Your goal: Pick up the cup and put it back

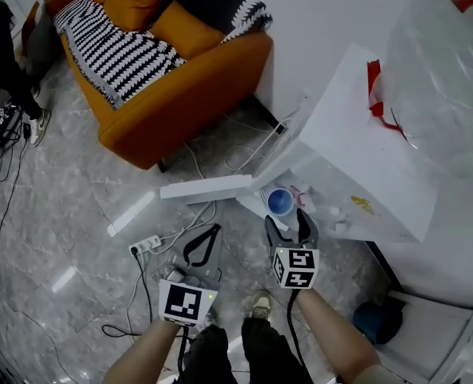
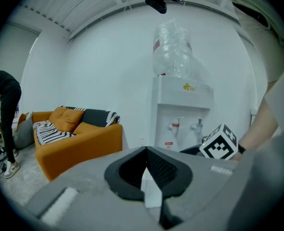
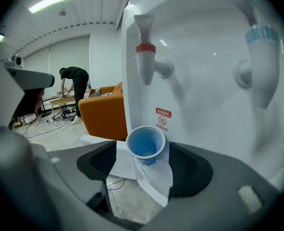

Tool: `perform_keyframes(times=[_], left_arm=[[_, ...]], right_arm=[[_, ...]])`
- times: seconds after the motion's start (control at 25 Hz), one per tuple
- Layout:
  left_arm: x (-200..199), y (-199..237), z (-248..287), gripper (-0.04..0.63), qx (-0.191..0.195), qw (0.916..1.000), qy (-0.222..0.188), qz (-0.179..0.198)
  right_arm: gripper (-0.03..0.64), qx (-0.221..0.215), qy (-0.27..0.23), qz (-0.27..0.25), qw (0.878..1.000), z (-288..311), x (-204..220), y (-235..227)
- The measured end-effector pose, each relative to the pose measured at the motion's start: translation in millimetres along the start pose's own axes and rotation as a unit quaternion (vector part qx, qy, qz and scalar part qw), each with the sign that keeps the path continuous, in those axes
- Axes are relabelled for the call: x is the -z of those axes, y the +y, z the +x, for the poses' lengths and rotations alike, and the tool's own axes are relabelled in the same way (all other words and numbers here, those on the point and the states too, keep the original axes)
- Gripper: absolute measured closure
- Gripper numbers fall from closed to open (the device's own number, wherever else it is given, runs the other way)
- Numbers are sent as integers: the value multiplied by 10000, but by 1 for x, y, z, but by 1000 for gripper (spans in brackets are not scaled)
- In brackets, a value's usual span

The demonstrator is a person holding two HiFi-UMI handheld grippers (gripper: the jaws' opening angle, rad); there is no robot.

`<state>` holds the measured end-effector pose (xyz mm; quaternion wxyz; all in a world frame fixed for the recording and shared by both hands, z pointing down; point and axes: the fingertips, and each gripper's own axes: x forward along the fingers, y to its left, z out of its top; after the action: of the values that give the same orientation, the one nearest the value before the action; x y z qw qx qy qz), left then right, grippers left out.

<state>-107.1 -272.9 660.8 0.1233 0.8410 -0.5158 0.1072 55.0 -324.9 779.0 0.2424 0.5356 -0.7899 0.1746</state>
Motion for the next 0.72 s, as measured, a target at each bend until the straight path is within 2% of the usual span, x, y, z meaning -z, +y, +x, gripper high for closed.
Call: perform_keyframes(times=[0.2, 0.44, 0.52, 0.72], left_arm=[[-23, -7, -15, 594, 183, 9990, 130, 393], [-70, -8, -37, 594, 191, 9987, 176, 436], [-87, -10, -46, 594, 179, 9987, 155, 460], [-134, -21, -69, 594, 249, 9984, 29, 502]], right_arm=[[340, -114, 22, 78, 9999, -38, -25, 9], [411, -258, -63, 162, 9995, -86, -75, 21], [457, -348, -140, 148, 9992, -104, -96, 26], [472, -664, -400, -104, 9969, -153, -149, 43]])
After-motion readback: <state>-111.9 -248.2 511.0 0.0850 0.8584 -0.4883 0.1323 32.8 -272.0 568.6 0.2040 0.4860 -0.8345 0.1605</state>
